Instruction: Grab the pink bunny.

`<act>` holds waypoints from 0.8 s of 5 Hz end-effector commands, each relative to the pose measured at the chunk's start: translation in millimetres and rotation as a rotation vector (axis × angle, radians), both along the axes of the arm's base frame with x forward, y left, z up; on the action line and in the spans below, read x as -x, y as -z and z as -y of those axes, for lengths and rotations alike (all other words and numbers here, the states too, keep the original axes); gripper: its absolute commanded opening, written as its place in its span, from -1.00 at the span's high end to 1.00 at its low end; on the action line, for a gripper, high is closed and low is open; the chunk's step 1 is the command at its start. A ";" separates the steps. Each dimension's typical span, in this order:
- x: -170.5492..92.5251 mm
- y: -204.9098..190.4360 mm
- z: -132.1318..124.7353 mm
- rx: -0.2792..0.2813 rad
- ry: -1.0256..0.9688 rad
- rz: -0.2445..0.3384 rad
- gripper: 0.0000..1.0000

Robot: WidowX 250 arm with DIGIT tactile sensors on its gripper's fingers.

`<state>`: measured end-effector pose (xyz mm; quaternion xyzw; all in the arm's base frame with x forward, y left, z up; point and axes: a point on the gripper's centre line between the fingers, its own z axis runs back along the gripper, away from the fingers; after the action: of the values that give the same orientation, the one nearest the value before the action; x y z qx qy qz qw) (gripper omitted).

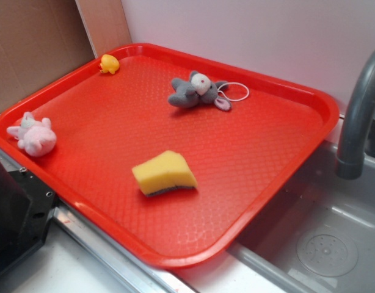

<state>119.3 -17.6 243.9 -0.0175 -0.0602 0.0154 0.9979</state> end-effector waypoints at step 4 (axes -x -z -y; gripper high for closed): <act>-35.0 121.4 -112.6 -0.029 -0.749 -0.203 -1.00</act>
<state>161.9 88.5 116.4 0.0222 0.0495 0.3845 0.9215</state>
